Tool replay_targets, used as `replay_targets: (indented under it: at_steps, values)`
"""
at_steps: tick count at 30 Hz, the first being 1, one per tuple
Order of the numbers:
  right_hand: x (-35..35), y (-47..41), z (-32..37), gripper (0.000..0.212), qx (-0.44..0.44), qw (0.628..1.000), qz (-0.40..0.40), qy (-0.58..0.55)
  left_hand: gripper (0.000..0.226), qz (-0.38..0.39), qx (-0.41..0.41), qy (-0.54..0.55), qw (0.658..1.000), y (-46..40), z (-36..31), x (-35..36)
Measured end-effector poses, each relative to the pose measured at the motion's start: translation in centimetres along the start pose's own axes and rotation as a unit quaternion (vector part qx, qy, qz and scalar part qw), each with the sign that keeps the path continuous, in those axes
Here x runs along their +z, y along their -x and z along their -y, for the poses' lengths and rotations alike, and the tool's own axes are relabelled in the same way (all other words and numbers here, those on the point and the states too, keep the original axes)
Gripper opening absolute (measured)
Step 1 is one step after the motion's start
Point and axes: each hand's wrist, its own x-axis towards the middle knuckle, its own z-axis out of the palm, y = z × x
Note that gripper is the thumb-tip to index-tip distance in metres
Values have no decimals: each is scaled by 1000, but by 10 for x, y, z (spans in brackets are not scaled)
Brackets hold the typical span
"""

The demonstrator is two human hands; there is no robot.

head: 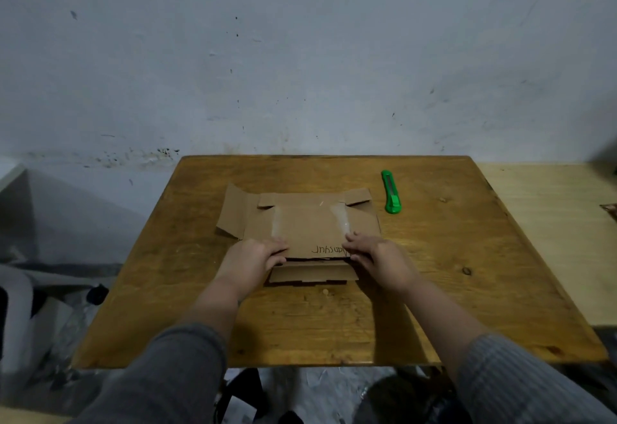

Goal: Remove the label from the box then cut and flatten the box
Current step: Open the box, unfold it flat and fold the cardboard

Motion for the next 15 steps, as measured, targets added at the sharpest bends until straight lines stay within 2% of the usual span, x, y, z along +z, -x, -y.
replay_targets:
  at_steps: [7, 12, 15]
  values:
    - [8, -35, -16, 26, 3, 999, -10, 30, 31, -17, 10, 15, 1000, -27, 12, 9]
    - [6, -53, -15, 23, -26, 989, -133, 66, 44, -44, -1, -30, 999, -62, 11, -1]
    - [1, -73, -14, 44, 54, 990, -69, 113, 59, 14, -39, -71, 997, -84, 18, -4]
